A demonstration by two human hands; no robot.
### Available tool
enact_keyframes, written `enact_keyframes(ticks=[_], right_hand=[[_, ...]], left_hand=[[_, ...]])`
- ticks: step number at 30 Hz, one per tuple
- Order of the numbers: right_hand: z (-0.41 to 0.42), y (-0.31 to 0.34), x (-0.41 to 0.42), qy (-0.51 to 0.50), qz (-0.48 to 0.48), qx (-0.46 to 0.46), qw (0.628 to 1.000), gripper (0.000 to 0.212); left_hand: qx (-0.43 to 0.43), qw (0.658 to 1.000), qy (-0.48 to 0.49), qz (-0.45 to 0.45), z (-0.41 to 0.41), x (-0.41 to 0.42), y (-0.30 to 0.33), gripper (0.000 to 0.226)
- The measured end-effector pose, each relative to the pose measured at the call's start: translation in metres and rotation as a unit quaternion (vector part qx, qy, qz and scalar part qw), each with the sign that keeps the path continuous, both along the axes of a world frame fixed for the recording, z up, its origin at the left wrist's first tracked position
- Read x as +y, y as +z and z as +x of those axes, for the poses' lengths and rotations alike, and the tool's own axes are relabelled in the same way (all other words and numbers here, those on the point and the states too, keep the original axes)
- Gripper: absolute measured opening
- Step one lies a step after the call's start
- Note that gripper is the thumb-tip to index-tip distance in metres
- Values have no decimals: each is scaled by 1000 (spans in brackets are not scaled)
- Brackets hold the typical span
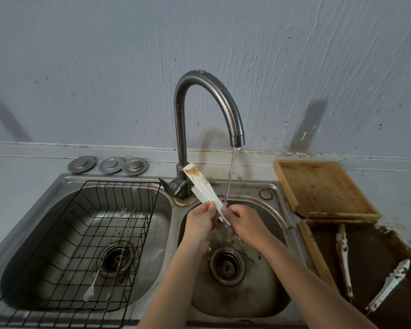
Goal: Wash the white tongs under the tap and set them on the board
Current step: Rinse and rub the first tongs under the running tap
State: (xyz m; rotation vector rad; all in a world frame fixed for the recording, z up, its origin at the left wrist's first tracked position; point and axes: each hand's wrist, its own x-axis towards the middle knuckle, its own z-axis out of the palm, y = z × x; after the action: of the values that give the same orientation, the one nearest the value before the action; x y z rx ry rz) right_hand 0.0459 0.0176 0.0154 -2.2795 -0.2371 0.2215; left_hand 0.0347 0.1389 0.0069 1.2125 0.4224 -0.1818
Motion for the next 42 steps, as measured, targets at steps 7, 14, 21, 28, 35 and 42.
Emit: enact_keyframes(ticks=[7,14,21,28,35,42], right_hand=[[1,0,5,28,139,104,984,14],[-1,6,1,-28,89,33,995,28],[-3,14,-26,34,-68,1,997,22],[-18,10,-60,16,-214,-74,974,42],[-23,6,-79,13,-256,-82,963,45],[-23,8,-86,61,-290,-96,950,44]], left_hand=[[-24,1000,5,8,0,2,4,27],[-52,998,-7,19,-5,-3,9,23],[-14,1000,15,-2,-7,-5,-1,13],[78,989,-2,-127,-18,-20,-12,21],[130,985,20,-112,-14,-16,-19,31],[147,984,-1,-97,-16,-12,-24,29]])
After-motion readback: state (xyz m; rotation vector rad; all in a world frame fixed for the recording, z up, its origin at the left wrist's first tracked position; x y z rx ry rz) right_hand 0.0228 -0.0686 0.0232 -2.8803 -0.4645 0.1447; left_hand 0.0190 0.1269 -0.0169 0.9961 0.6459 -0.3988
